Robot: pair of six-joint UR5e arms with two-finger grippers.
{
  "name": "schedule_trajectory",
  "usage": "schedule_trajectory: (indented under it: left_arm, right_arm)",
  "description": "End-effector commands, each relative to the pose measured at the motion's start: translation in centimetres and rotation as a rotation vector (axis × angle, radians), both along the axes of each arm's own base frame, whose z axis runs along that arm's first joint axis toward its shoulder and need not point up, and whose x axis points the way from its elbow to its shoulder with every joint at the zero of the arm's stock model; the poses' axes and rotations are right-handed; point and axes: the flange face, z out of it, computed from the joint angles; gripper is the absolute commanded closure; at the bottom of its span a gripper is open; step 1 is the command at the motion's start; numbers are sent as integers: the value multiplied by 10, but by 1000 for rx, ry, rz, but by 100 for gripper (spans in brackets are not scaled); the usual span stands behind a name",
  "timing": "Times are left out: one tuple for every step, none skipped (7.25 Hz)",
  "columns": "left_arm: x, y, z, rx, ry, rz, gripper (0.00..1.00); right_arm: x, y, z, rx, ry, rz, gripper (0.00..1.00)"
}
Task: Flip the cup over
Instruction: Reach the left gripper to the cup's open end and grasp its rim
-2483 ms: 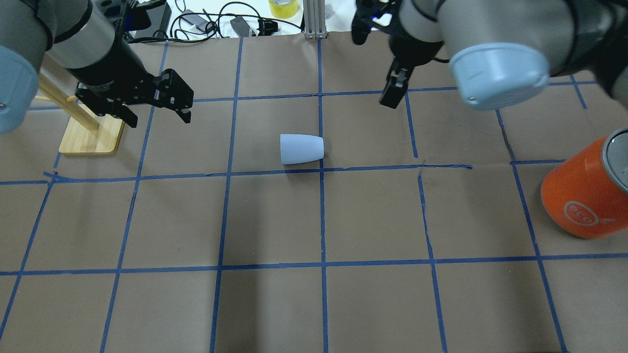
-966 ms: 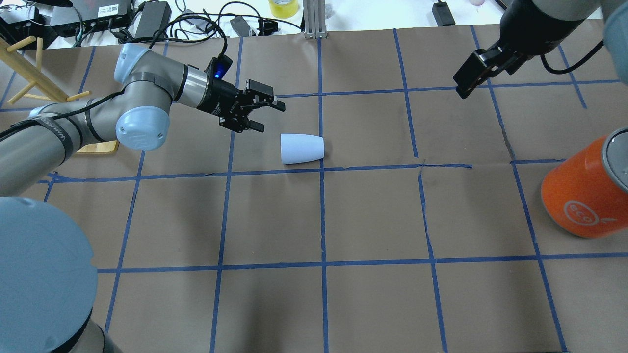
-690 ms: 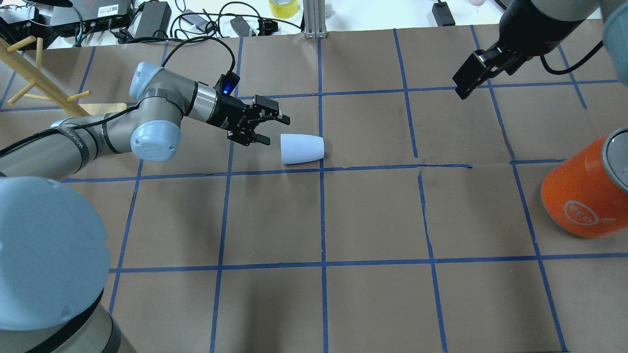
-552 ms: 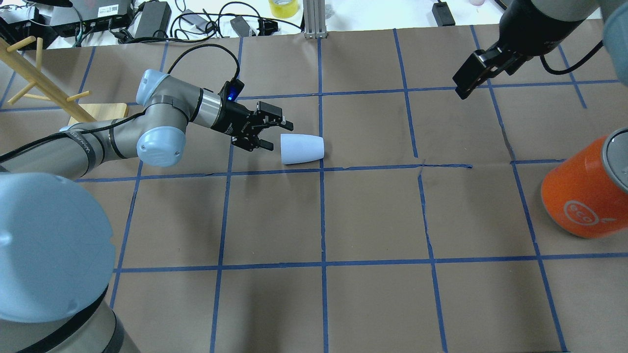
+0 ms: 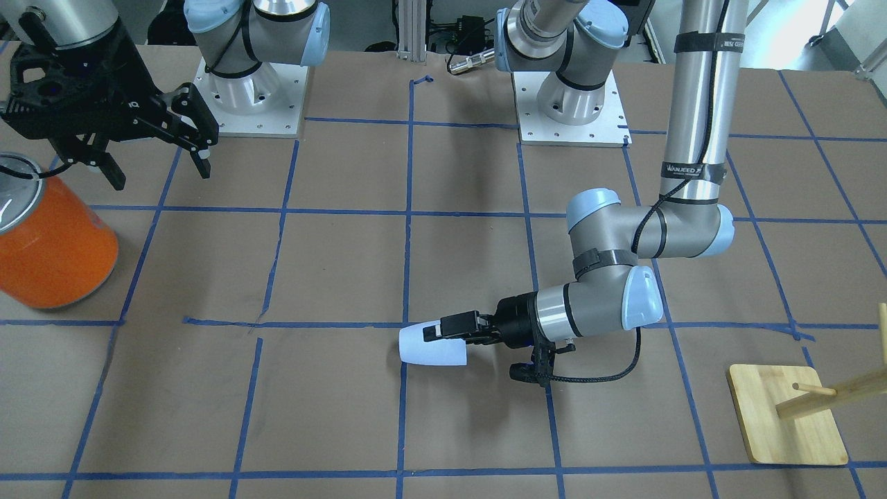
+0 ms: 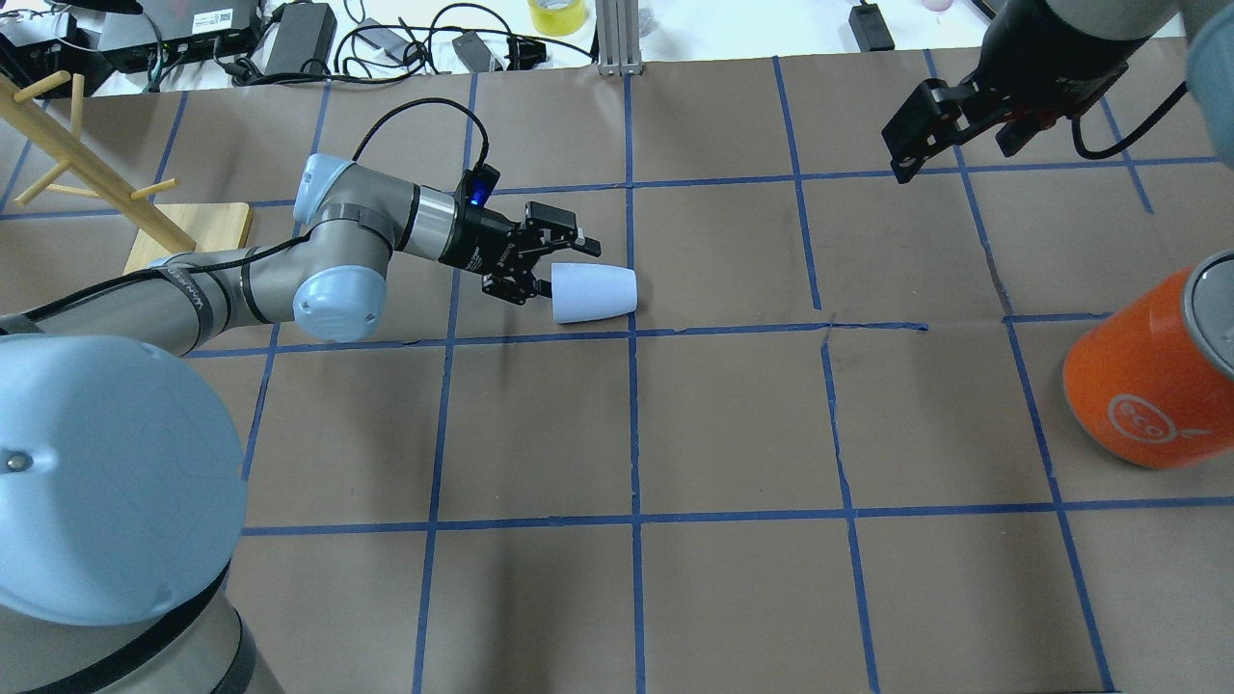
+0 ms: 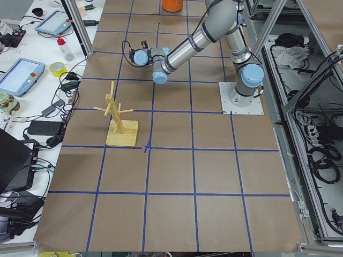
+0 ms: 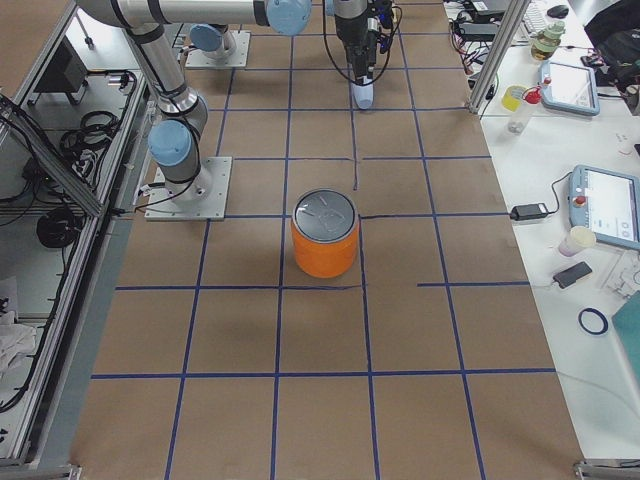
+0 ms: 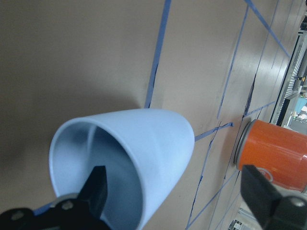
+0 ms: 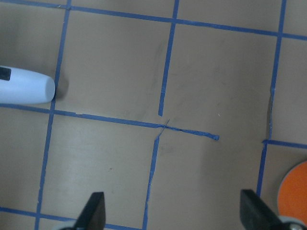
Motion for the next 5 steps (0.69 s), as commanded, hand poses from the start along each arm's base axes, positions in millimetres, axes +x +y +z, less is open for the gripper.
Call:
schedule_trajectory:
  left_arm:
    - [0,-5,7,0,1,24,89]
    - [0,-7,11,12,1,38,100]
    - [1,-8,18,10,0,47,100]
    - [1,-10,18,-13,-2,49,100]
    - [1,-12,27,-13,-3,64,100]
  right_arm:
    - [2,2,0,21,-34,-201,0]
    - [2,3,0,32,-40,-238,0]
    - [2,3,-1,35,-40,-238,0]
    - [2,3,-2,38,-39,-237,0]
    - [2,3,-1,37,-41,-237,0]
